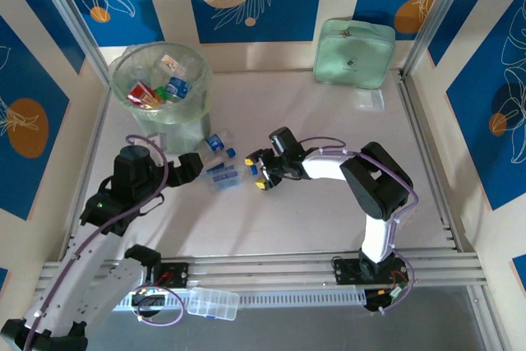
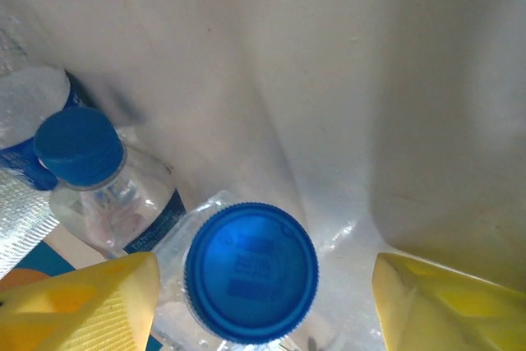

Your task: Put the plastic bottles in the bin

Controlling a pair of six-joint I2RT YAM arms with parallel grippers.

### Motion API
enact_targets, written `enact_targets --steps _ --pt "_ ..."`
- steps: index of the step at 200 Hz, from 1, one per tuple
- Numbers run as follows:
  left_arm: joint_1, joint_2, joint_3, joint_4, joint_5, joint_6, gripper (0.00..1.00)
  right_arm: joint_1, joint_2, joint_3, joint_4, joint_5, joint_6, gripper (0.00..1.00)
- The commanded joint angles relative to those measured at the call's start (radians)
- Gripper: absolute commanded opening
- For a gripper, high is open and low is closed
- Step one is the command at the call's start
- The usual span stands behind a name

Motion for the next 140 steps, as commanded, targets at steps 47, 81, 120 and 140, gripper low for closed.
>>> enact_targets --steps 47,81,120,140 --pt "-0.005 -0.030 -0.050 -0.045 -0.028 0.002 0.94 0.015 0.046 0.065 0.005 0.027 0.030 0.57" --pt "-0.004 0.014 -0.062 -0.035 0.028 -0.029 0.95 0.013 0.049 0.065 0.005 0.024 0.027 0.48" --pt "-0.004 0.041 -0.064 -0.015 0.077 -0.030 0.97 0.012 0.044 0.047 0.018 0.015 0.019 0.35" --pt "-0.004 0.071 -0.065 -0.006 0.125 -0.039 0.97 0.012 0.029 0.034 0.020 0.023 0.008 0.29"
